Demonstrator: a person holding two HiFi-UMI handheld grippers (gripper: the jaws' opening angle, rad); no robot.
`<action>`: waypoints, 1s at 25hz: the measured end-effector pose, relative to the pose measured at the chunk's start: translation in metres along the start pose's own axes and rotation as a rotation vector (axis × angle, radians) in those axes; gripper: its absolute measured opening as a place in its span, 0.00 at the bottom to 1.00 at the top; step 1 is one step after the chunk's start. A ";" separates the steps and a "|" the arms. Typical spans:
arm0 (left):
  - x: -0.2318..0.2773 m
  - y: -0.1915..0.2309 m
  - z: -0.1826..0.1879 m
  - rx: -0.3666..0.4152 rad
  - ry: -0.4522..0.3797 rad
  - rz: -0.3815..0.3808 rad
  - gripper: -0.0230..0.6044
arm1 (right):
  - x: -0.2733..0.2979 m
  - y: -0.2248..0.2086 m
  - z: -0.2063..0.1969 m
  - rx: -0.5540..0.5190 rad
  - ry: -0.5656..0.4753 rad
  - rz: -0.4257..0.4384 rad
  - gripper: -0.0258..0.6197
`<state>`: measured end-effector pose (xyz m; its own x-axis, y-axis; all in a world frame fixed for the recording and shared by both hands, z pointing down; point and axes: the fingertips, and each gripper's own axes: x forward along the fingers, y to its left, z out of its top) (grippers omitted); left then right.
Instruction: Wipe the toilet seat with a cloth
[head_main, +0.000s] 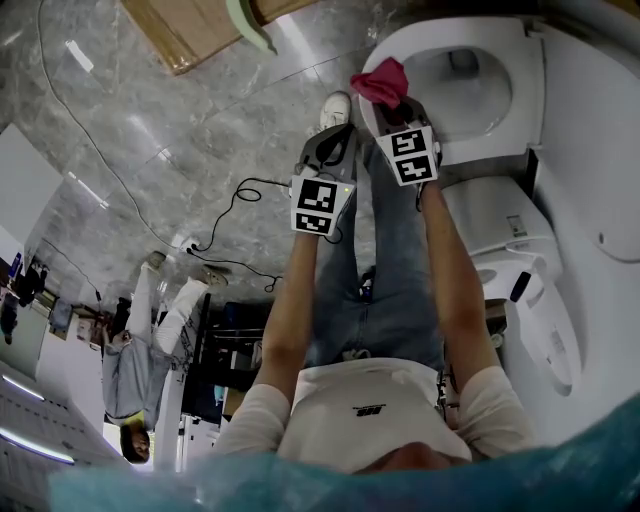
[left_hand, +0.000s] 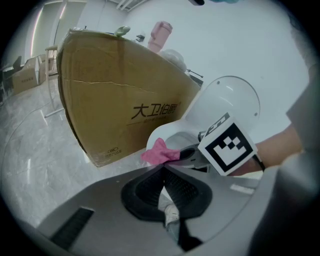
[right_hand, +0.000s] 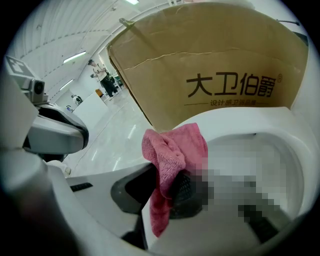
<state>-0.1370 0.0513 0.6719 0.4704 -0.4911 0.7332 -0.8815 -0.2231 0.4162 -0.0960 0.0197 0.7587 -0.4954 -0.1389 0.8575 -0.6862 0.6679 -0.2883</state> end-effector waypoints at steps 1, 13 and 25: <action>0.001 0.000 0.003 0.000 -0.003 0.002 0.05 | 0.001 -0.004 0.004 -0.003 -0.002 -0.003 0.12; 0.017 -0.001 0.032 0.012 -0.023 0.002 0.05 | 0.005 -0.046 0.028 0.014 -0.021 -0.031 0.12; 0.042 -0.016 0.049 0.039 -0.018 -0.018 0.05 | 0.001 -0.086 0.042 0.015 -0.036 -0.062 0.12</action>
<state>-0.1051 -0.0064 0.6694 0.4854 -0.5016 0.7161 -0.8742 -0.2642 0.4074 -0.0598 -0.0680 0.7666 -0.4698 -0.2060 0.8584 -0.7241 0.6461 -0.2413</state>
